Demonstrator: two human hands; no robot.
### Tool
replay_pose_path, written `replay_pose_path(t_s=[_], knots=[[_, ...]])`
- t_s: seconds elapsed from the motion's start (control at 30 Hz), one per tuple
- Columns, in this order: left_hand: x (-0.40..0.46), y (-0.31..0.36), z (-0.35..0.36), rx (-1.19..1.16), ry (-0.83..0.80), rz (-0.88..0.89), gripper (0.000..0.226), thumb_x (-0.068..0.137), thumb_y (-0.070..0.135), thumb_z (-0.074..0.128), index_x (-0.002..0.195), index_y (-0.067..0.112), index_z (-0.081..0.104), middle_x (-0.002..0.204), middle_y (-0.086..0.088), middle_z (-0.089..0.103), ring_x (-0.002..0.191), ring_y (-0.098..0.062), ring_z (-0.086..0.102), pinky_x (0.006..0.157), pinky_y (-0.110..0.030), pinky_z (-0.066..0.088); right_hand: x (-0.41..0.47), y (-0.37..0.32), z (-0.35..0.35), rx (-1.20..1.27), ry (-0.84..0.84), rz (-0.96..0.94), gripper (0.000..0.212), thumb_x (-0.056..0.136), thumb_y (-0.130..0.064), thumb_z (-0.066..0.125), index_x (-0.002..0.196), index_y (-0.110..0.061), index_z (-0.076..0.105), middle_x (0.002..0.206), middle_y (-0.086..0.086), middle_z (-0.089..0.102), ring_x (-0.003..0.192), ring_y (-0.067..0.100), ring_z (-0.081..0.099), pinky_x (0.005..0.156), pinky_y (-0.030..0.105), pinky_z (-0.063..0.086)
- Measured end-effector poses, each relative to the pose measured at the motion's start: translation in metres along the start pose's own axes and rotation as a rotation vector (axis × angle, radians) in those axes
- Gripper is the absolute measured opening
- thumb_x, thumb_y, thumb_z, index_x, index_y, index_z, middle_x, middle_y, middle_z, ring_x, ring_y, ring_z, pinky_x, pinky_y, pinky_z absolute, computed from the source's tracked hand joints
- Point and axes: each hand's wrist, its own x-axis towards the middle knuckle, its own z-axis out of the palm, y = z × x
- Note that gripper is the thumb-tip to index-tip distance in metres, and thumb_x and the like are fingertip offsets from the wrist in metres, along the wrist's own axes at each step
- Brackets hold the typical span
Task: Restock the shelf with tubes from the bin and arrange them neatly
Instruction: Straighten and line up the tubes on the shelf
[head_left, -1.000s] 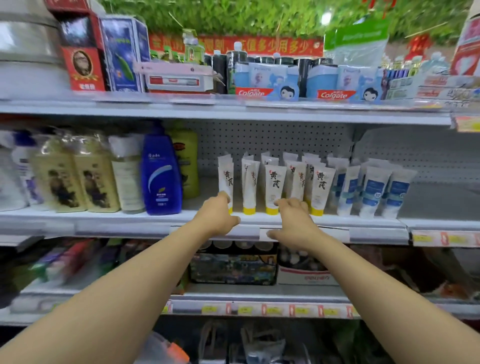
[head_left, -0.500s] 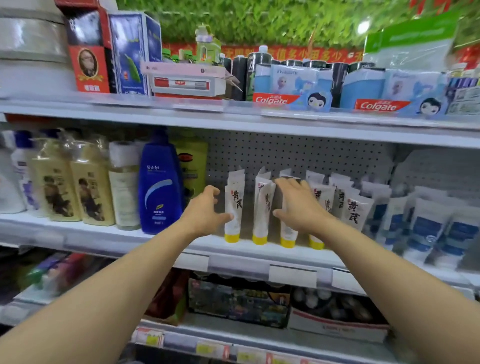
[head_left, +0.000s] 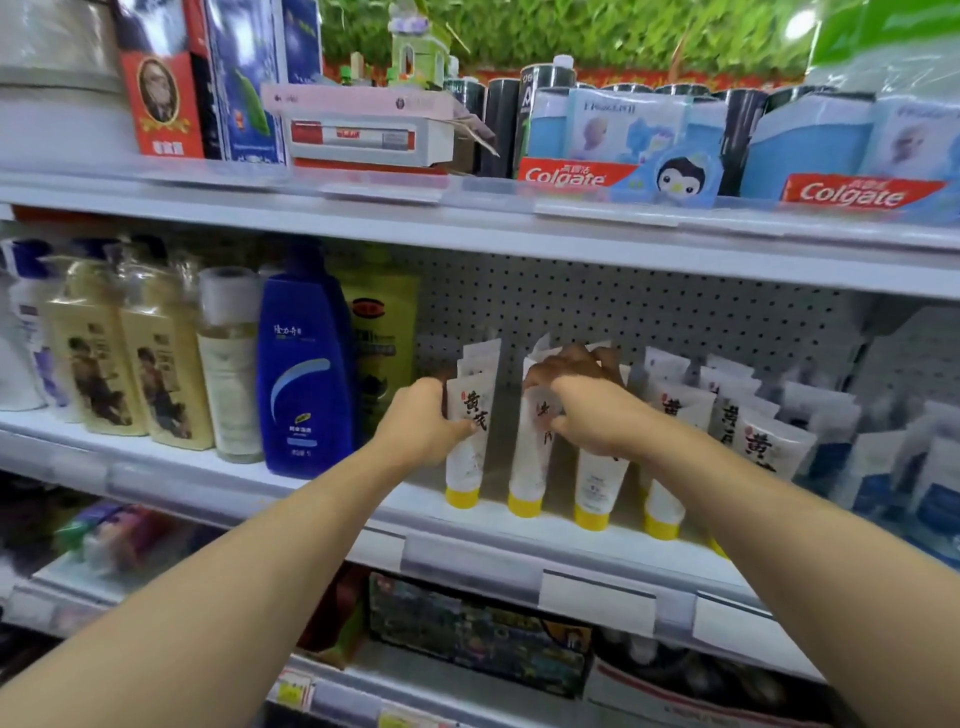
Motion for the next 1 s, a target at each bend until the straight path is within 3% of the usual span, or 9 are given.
replay_pose_path(t_s=[0.07,0.13,0.2,0.43,0.67,0.77,0.9,1.0], knots=[[0.004,-0.002,0.0,-0.009,-0.006,0.002,0.029,0.083,0.014,0.067,0.11,0.008,0.06,0.118,-0.008,0.066,0.107,-0.021,0.063,0.083,-0.032,0.053,0.003,-0.002,0.001,0.056,-0.028,0.014,0.034,0.093,-0.024,0.051,0.126,-0.018,0.045,0.136,0.01,0.043,0.127,0.028,0.033,0.103,0.036,0.022],[0.006,-0.004,-0.003,-0.036,-0.025,0.0,0.028,0.084,0.011,0.065,0.112,0.007,0.06,0.119,-0.008,0.065,0.11,-0.022,0.062,0.084,-0.032,0.051,0.004,-0.006,0.0,0.151,-0.053,0.021,0.028,0.094,-0.023,0.051,0.121,-0.015,0.046,0.126,0.012,0.052,0.113,0.027,0.045,0.087,0.029,0.033],[0.01,-0.007,-0.009,-0.059,-0.051,-0.007,0.026,0.085,0.009,0.064,0.11,0.007,0.06,0.118,-0.008,0.065,0.11,-0.023,0.062,0.081,-0.029,0.05,0.006,-0.009,0.0,0.191,-0.055,0.033,0.026,0.095,-0.022,0.05,0.119,-0.015,0.046,0.121,0.011,0.055,0.104,0.024,0.049,0.078,0.026,0.034],[0.018,-0.014,-0.022,-0.099,-0.133,-0.02,0.02,0.085,0.007,0.063,0.105,0.007,0.06,0.113,-0.009,0.066,0.108,-0.023,0.062,0.083,-0.031,0.051,0.011,-0.024,0.003,0.181,-0.053,0.092,0.033,0.098,-0.017,0.043,0.13,-0.013,0.038,0.121,0.015,0.055,0.107,0.028,0.055,0.084,0.034,0.045],[0.022,-0.019,-0.023,-0.122,-0.182,0.007,0.016,0.085,0.009,0.063,0.101,0.01,0.061,0.114,-0.008,0.067,0.107,-0.022,0.062,0.087,-0.034,0.053,0.013,-0.027,0.005,0.186,-0.017,0.123,0.029,0.097,-0.015,0.044,0.126,-0.015,0.041,0.114,0.01,0.057,0.086,0.017,0.05,0.072,0.027,0.04],[0.022,-0.021,-0.024,-0.13,-0.198,0.032,0.016,0.085,0.008,0.063,0.101,0.012,0.06,0.115,-0.007,0.067,0.107,-0.022,0.062,0.088,-0.035,0.053,0.012,-0.028,0.005,0.208,-0.027,0.145,0.033,0.096,-0.02,0.048,0.127,-0.016,0.04,0.119,0.01,0.055,0.098,0.023,0.052,0.078,0.028,0.039],[0.022,-0.021,-0.025,-0.11,-0.213,0.071,0.023,0.084,0.01,0.065,0.106,0.013,0.058,0.113,-0.006,0.067,0.106,-0.021,0.063,0.088,-0.037,0.054,0.005,-0.028,0.001,0.231,0.031,0.193,0.052,0.086,-0.026,0.063,0.131,-0.022,0.037,0.128,0.006,0.05,0.116,0.024,0.048,0.099,0.037,0.04],[0.023,-0.019,-0.028,-0.092,-0.165,0.1,0.03,0.083,0.015,0.067,0.11,0.013,0.055,0.109,-0.004,0.068,0.099,-0.019,0.066,0.081,-0.034,0.057,-0.005,-0.023,-0.006,0.22,0.114,0.236,0.06,0.083,-0.027,0.067,0.134,-0.021,0.038,0.133,0.005,0.048,0.121,0.024,0.045,0.099,0.037,0.04]])
